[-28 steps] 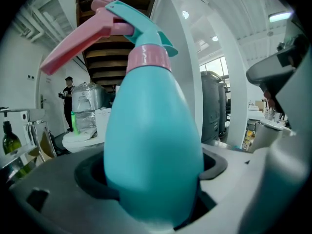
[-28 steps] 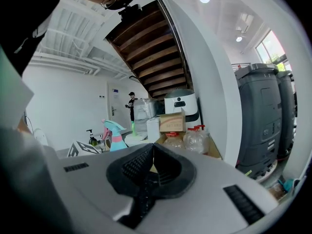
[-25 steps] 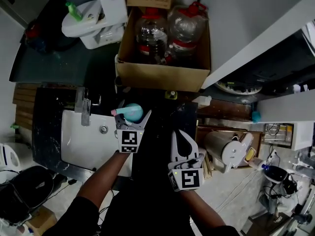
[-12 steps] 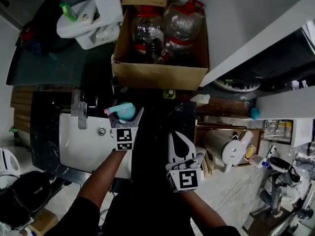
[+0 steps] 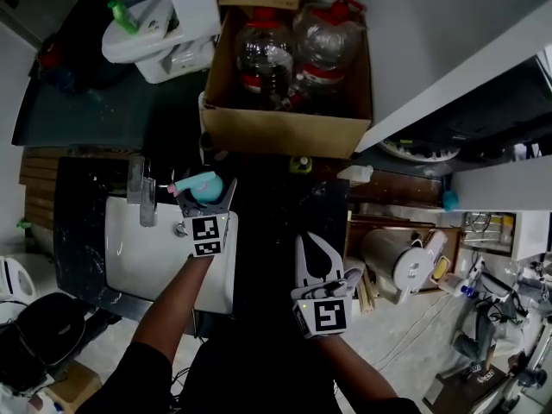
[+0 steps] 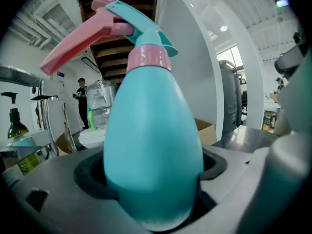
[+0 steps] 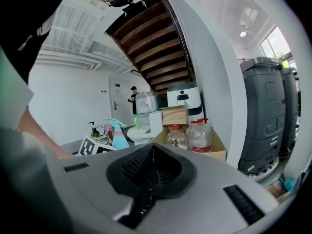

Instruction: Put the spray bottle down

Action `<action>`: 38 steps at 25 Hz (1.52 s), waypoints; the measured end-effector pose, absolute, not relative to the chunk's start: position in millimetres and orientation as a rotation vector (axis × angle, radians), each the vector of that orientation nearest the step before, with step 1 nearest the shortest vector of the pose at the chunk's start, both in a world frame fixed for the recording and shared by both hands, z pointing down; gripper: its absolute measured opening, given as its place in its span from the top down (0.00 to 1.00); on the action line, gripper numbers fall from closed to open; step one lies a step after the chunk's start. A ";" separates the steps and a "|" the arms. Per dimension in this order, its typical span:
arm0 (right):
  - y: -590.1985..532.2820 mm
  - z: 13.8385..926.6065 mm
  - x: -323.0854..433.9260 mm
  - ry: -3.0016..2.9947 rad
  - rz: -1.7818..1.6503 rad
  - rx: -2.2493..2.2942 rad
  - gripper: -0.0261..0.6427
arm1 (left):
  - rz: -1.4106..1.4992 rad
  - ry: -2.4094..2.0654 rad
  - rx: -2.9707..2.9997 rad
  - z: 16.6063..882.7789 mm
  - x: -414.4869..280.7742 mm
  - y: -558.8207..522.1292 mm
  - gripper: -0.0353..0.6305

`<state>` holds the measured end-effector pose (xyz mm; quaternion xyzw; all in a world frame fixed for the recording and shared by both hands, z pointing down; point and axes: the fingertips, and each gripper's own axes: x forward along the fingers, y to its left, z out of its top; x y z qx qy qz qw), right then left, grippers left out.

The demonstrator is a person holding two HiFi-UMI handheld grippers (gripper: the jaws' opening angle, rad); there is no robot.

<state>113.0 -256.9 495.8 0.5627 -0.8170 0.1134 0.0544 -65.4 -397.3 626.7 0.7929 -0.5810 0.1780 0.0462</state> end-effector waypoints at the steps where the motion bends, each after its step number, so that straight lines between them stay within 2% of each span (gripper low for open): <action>1: -257.0 496.5 109.9 -2.494 0.332 1.699 0.94 | 0.549 -1.780 2.412 628.7 -69.4 -398.1 0.26; 9: -256.5 500.5 96.3 -2.505 0.325 1.655 0.94 | 0.515 -1.800 2.378 638.4 -86.5 -402.5 0.26; 38: -233.2 486.5 65.7 -2.551 0.330 1.577 0.94 | 0.625 -1.785 2.464 645.6 -75.8 -397.3 0.24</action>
